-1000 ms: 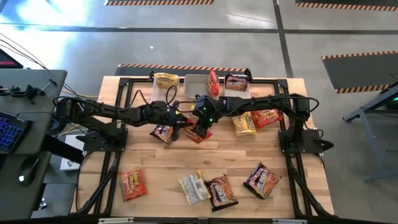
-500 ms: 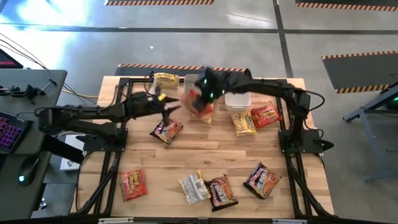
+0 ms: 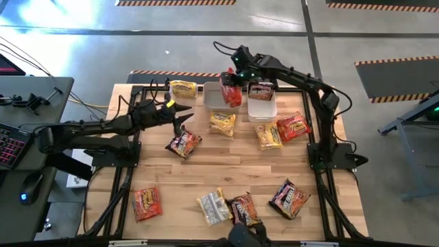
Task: Sort Maruchan noodles
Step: Put the bottom right orange noodle pack into the gray bin
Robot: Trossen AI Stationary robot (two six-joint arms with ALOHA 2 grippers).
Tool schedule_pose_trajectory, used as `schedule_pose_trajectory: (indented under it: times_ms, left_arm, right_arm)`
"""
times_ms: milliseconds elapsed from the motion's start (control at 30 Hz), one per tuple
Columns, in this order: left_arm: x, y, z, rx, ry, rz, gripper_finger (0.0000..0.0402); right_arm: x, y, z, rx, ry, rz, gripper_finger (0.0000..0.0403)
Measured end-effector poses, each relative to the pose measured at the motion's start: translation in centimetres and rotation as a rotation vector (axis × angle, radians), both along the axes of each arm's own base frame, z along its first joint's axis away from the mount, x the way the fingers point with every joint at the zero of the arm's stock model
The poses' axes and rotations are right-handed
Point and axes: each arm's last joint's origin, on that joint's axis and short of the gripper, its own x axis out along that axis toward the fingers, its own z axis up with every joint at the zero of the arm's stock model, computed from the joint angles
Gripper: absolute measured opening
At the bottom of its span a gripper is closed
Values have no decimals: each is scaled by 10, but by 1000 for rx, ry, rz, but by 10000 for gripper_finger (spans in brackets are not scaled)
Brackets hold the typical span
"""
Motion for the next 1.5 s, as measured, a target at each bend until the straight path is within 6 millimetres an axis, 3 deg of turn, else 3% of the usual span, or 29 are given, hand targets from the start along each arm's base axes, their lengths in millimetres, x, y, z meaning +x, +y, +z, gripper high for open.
schedule_pose_trajectory:
  times_ms: [500, 1500]
  left_arm:
    - [3, -8, -2, -9, 21, -42, 129]
    - [3, -10, -4, -33, 35, -49, 129]
  right_arm:
    - [4, -1, -12, 4, 57, -117, 74]
    - [27, -16, -79, -8, 203, -126, 87]
